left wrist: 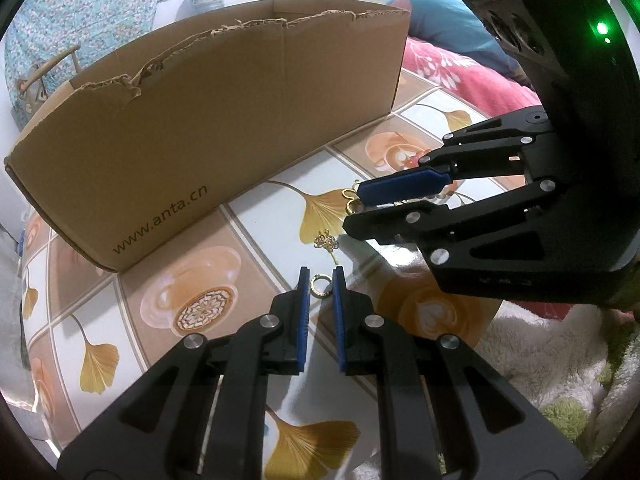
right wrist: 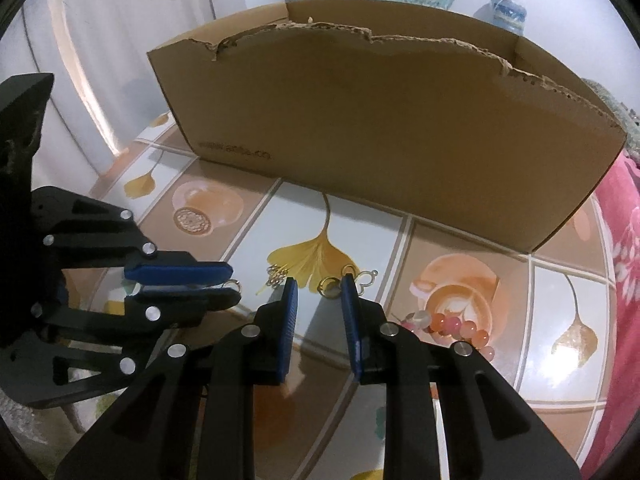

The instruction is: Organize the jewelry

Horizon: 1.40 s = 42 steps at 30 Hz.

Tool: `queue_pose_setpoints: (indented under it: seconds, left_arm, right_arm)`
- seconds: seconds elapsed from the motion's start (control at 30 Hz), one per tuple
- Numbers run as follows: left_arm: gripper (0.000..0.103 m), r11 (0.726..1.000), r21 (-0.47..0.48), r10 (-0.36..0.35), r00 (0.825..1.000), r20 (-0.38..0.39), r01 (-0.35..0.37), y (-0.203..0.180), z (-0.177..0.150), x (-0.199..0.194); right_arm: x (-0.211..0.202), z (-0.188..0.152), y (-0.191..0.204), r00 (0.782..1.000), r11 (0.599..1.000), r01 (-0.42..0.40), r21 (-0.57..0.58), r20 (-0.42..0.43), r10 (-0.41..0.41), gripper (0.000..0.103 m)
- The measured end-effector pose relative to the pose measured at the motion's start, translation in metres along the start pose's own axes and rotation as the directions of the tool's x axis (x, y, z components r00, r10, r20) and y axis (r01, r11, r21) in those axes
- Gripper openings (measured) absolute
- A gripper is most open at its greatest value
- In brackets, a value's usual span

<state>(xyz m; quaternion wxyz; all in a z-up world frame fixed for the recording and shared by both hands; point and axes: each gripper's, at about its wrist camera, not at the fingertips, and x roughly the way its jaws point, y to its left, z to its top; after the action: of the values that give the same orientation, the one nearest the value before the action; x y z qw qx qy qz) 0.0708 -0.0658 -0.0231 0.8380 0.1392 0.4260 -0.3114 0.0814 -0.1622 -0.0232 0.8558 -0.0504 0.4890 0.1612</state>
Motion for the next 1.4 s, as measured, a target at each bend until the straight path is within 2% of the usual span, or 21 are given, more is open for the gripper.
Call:
queue_pose_setpoints:
  seconds: [0.17, 0.3, 0.5, 0.73, 1.0, 1.1, 1.4]
  left_arm:
    - [0.01, 1.0, 0.0, -0.001, 1.0, 0.0, 0.001, 0.0, 0.0, 0.0]
    - [0.01, 1.0, 0.0, -0.001, 1.0, 0.0, 0.001, 0.0, 0.0, 0.0]
    - [0.01, 1.0, 0.001, -0.001, 1.0, 0.001, 0.001, 0.0, -0.001, 0.0]
    - [0.01, 1.0, 0.002, 0.0, 1.0, 0.002, 0.0, 0.0, 0.0, -0.001]
    - [0.01, 1.0, 0.004, -0.001, 1.0, 0.001, 0.001, 0.0, 0.0, -0.001]
    - [0.01, 1.0, 0.004, -0.001, 1.0, 0.001, 0.001, -0.001, 0.0, -0.001]
    - [0.01, 1.0, 0.003, -0.003, 1.0, 0.002, 0.003, -0.001, 0.0, -0.001]
  right_arm:
    - [0.002, 0.002, 0.003, 1.0, 1.0, 0.016, 0.008, 0.004, -0.016, 0.017]
    - [0.0, 0.003, -0.001, 1.0, 1.0, 0.006, 0.027, 0.005, -0.006, 0.006]
    - [-0.001, 0.002, -0.003, 1.0, 0.999, -0.016, 0.042, 0.006, 0.015, 0.004]
    - [-0.01, -0.004, -0.011, 0.998, 0.995, -0.063, 0.073, -0.009, 0.063, 0.005]
    - [-0.011, 0.007, -0.019, 0.993, 0.989, -0.117, 0.094, 0.028, 0.115, 0.007]
    - [-0.007, 0.011, -0.021, 0.988, 0.983, -0.152, 0.104, 0.027, 0.15, 0.018]
    - [-0.002, 0.009, -0.014, 0.995, 0.994, -0.101, 0.038, 0.012, 0.1, 0.02]
